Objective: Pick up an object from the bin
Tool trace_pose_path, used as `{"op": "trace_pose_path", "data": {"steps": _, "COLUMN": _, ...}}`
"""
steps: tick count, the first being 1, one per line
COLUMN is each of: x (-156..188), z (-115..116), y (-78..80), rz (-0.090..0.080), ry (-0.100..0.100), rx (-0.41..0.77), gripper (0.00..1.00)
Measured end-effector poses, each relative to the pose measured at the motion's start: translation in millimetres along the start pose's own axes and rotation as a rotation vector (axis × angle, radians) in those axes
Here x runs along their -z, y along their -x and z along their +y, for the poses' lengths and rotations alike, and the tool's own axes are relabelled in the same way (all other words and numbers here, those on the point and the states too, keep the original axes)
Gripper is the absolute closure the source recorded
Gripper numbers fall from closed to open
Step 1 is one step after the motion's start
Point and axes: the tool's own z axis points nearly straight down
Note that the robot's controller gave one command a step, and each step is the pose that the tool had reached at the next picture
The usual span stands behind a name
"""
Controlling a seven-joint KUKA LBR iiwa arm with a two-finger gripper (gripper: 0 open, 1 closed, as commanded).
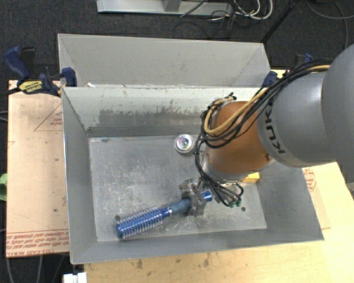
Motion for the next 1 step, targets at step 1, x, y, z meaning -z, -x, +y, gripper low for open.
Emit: {"op": "trace_pose_path", "data": {"steps": 1, "x": 239.2, "z": -4.5, "y": 27.1, "rz": -0.012, "ry": -0.004, "rx": 0.048, "gripper": 1.00}}
